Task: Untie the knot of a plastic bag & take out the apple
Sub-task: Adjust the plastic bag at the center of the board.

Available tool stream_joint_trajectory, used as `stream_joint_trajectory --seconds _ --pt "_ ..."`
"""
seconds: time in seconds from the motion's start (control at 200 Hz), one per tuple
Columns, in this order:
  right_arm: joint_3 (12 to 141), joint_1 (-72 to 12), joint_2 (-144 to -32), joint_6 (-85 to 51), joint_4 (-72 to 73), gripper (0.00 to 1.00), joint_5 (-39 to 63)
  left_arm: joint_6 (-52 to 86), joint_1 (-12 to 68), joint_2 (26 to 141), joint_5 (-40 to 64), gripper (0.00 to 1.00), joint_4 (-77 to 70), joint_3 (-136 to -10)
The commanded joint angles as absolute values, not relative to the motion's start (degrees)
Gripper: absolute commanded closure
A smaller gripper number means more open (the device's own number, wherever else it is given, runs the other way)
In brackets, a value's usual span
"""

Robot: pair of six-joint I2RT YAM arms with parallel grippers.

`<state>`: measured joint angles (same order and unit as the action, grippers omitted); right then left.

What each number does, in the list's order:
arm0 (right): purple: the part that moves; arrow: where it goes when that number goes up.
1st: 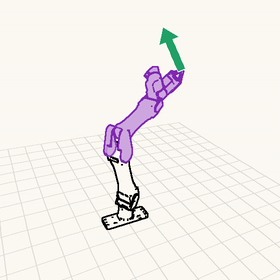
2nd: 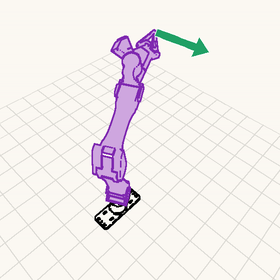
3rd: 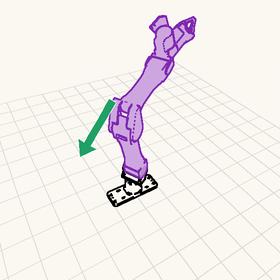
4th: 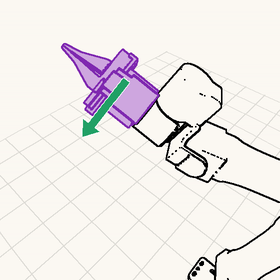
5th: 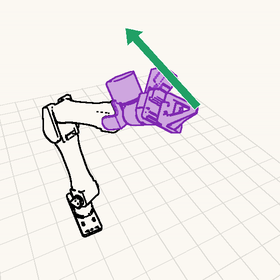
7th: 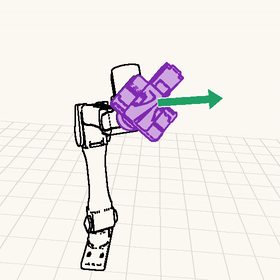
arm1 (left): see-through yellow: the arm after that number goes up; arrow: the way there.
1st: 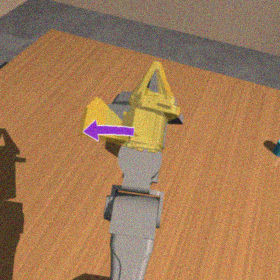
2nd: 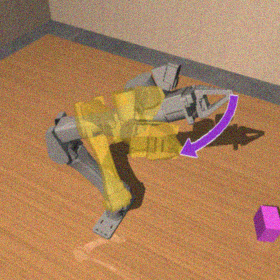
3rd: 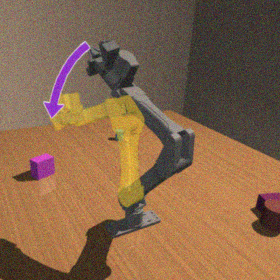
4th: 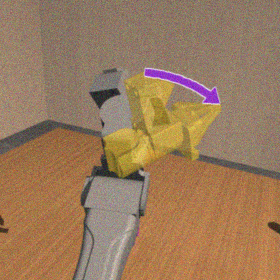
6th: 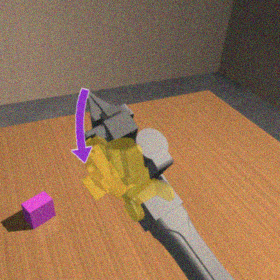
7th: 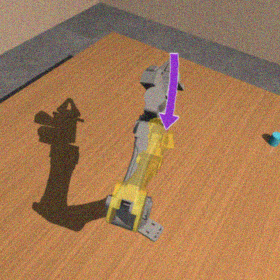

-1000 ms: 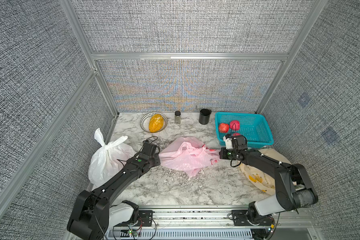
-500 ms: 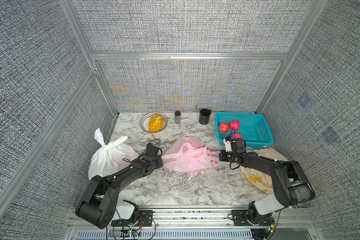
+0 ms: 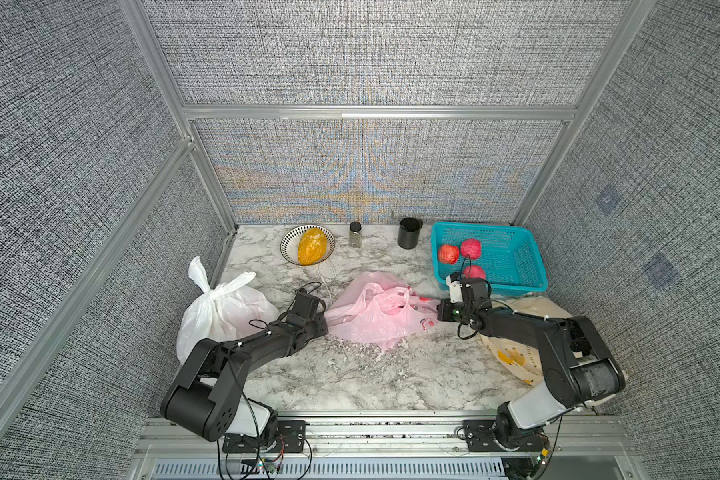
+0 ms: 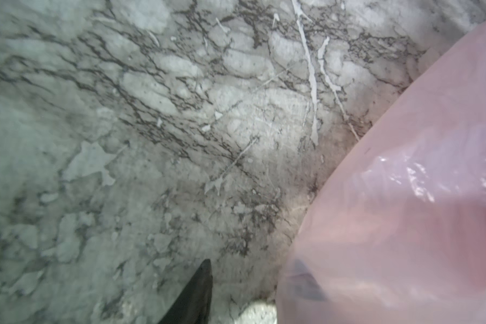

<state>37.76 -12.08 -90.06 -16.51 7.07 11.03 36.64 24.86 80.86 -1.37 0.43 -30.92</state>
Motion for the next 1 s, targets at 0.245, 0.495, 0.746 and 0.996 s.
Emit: stream_joint_trajectory --seconds 0.245,0.495,0.746,0.996 --pt "42.71 -14.88 -82.56 -16.28 -4.52 0.62 11.69 32.01 26.46 67.55 -3.07 0.15 8.59 -35.30" --pt "48.89 -17.36 -79.28 -15.78 -9.24 0.49 11.00 30.02 26.87 63.70 -1.76 0.00 10.89 -37.88" --pt "51.70 -19.70 -74.60 -15.44 -11.44 0.37 11.25 27.15 27.79 65.19 0.24 0.00 10.28 -40.03" --pt "59.62 -26.29 -82.05 -12.62 -10.84 0.31 15.95 25.11 30.51 68.91 0.70 0.00 10.28 -43.28"
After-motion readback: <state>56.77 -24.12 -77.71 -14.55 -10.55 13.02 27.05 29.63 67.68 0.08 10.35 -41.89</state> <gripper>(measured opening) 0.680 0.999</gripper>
